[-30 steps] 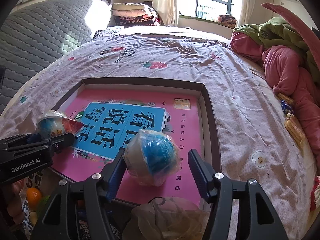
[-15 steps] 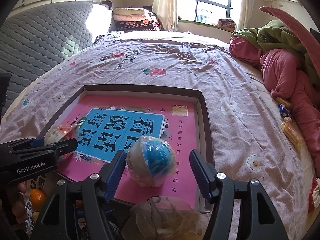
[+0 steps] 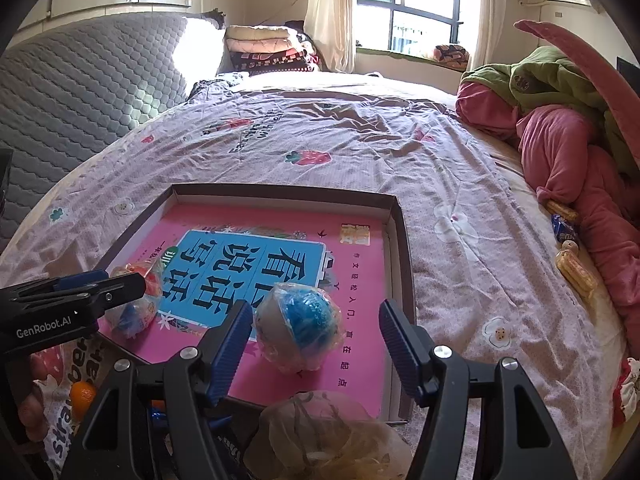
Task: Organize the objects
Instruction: 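Withdraw the right tool from the tray toward the beige mesh bag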
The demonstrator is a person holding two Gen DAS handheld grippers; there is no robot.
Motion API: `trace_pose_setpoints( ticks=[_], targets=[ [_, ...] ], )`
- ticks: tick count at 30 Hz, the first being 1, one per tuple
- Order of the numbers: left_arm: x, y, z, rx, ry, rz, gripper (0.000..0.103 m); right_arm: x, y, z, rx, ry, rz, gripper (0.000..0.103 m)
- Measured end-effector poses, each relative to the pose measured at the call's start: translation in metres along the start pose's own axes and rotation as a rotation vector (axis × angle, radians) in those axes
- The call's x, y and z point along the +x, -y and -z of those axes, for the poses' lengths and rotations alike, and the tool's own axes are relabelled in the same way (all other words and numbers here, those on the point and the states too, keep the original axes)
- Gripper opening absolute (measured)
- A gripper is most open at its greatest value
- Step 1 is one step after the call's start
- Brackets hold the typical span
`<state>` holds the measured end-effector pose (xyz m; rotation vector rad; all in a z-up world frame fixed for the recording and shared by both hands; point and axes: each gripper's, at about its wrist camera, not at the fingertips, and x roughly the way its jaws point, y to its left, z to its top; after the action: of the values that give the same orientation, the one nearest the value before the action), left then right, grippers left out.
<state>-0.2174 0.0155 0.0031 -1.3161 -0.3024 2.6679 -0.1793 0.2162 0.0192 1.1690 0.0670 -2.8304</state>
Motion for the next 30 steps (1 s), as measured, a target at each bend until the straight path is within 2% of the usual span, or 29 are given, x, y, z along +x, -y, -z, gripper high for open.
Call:
trace_pose_setpoints(
  ticks=[3,5,13,30],
  targets=[
    [-0.012,-0.001,0.000,0.001,0.022,0.003,0.065,-0.006,0.001,-0.002,0.001,0.014,-0.001,0.066],
    [-0.021,-0.002,0.001,-0.002,0.039,-0.002,0.065,-0.011,0.002,-0.002,-0.001,0.025,0.000,0.071],
    [-0.046,-0.009,0.008,-0.004,0.078,-0.005,0.066,-0.027,0.004,-0.005,-0.004,0.059,-0.002,0.071],
    [-0.069,-0.008,0.029,0.051,0.091,-0.018,0.066,-0.051,0.006,-0.002,-0.014,0.103,-0.002,0.072]
  ],
)
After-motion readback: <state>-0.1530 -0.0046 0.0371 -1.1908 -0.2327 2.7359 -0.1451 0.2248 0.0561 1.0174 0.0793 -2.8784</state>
